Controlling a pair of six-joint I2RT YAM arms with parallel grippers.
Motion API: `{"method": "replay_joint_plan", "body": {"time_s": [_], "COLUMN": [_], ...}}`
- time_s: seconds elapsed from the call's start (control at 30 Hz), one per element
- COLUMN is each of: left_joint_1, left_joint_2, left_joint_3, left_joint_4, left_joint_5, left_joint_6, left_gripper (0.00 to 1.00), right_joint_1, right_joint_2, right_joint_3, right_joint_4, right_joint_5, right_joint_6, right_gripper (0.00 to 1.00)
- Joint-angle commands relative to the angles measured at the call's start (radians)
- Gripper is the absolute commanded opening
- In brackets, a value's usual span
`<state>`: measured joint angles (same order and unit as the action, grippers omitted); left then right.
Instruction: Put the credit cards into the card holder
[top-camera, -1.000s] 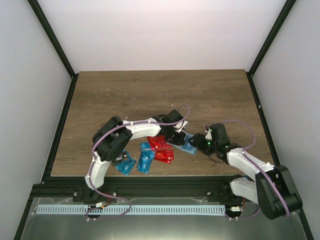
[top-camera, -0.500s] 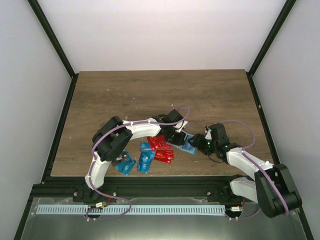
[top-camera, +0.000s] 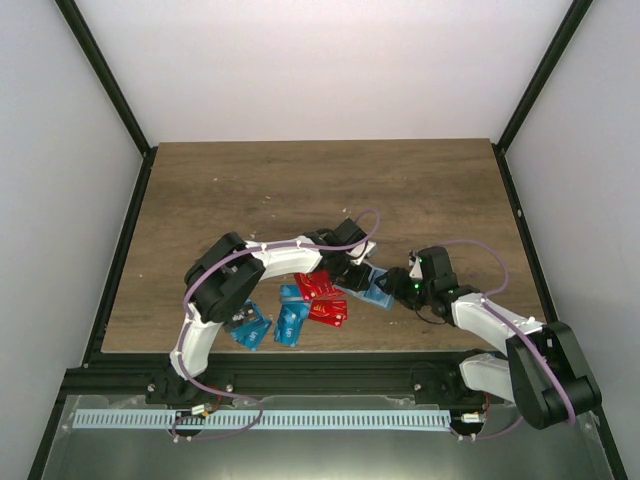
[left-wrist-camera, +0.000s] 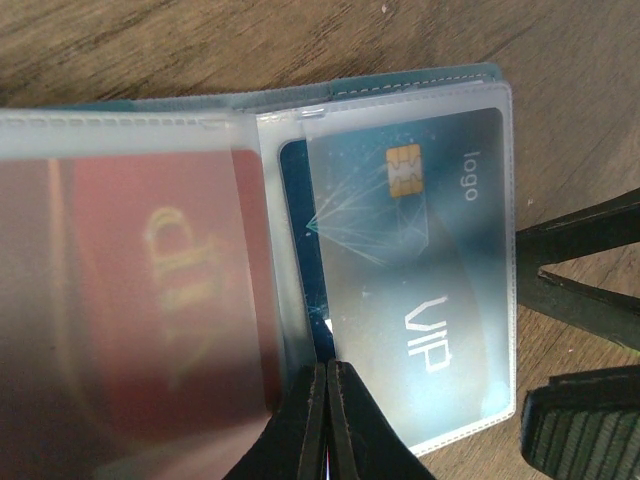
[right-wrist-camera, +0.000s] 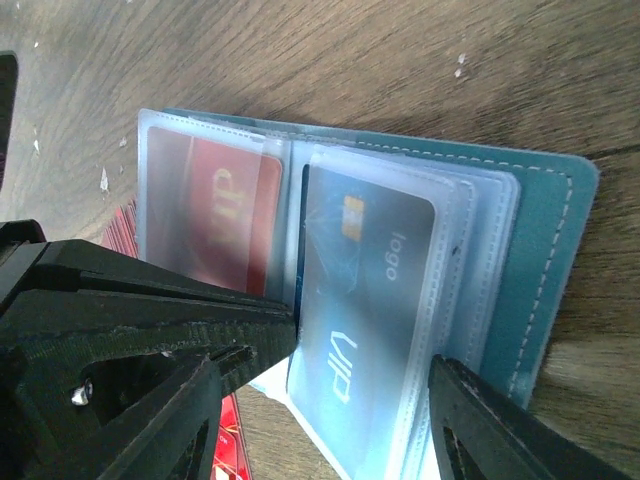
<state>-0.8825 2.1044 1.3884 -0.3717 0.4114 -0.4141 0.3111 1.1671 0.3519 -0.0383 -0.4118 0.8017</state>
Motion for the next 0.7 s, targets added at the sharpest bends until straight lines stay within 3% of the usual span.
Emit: {"method": "replay_joint_plan", "body": {"time_s": [0.0,0.67], "left_joint_1": [-0.014,-0.027], "left_joint_2": [0.052,0.057], "left_joint_3": [-0.012,0.011], "left_joint_4": [-0.027,-0.037], "left_joint_5": [-0.028,-0.026], "left_joint_6": [0.012,0.007], "left_gripper": [0.04,0.04], "right_joint_1": [0.003,0.004], "right_joint_2": [-0.001,-0.028], "right_joint_3": [0.046,0.063], "right_joint_4": [0.011,-0.038], "right_joint_5": [-0.016,-0.018], "right_joint_6": [-0.009,-0.018], "right_gripper": [0.59,0.58]}}
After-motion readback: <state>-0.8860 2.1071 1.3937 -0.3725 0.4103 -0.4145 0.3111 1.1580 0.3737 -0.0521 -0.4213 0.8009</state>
